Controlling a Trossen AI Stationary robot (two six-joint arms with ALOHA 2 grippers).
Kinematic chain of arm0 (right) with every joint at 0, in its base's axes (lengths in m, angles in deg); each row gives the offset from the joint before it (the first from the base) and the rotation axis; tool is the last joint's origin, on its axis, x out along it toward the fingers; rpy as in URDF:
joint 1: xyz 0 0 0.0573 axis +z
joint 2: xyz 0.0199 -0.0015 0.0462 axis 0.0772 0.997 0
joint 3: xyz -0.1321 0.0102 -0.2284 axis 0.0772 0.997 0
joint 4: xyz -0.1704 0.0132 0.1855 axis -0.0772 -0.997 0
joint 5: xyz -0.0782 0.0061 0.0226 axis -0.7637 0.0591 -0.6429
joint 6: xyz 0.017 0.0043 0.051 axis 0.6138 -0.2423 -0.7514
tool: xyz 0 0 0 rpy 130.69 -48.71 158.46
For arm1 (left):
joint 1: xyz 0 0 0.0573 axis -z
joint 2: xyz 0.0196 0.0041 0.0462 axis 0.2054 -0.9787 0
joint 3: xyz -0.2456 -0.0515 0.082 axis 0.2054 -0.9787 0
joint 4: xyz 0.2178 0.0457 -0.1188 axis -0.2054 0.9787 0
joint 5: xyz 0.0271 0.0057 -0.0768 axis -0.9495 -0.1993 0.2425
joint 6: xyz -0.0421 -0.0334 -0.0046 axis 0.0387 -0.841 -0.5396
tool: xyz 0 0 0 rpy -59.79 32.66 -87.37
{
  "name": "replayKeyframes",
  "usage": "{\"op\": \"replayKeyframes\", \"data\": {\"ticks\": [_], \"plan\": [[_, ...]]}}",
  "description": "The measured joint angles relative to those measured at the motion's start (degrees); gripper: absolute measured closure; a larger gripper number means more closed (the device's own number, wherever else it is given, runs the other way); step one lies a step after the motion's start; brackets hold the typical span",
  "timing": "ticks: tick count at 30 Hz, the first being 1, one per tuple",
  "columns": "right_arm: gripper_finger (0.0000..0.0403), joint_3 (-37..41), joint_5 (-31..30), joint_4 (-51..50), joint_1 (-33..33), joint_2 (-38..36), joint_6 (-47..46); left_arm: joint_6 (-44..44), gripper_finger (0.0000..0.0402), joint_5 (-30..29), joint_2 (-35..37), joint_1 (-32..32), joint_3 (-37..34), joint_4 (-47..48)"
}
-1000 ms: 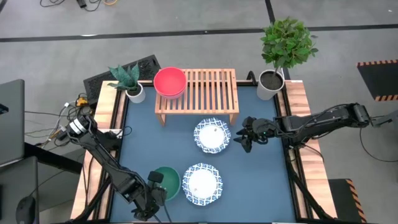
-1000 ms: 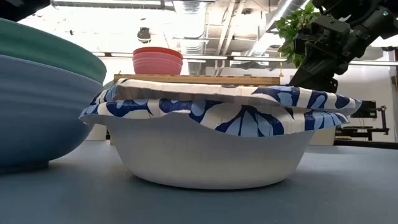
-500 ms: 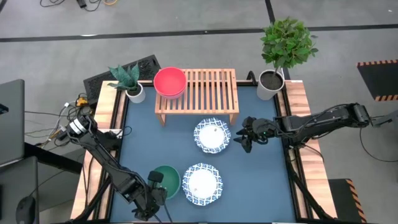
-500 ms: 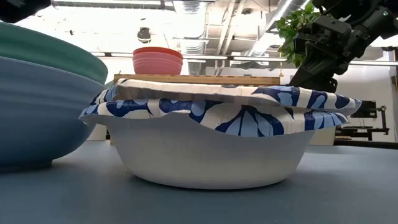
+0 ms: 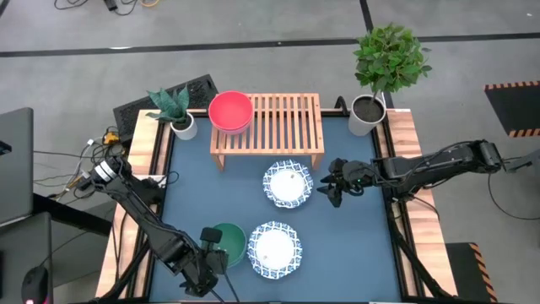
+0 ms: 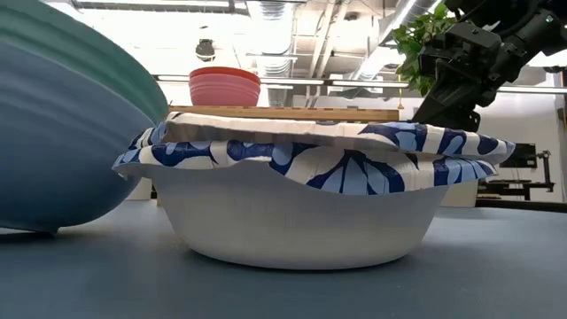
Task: Place and stack bowls onto a shelf
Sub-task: Stack the green bowl on top of the orange bowl on the shelf
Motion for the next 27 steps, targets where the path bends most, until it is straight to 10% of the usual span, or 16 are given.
{"op": "replayKeyframes", "data": {"ticks": [27], "plan": [[0.0177,-0.01,0.0,-0.02,0.0,0.0,0.66,2.01,0.0401,-6.09,0.09,-0.46,11.05,13.66]]}}
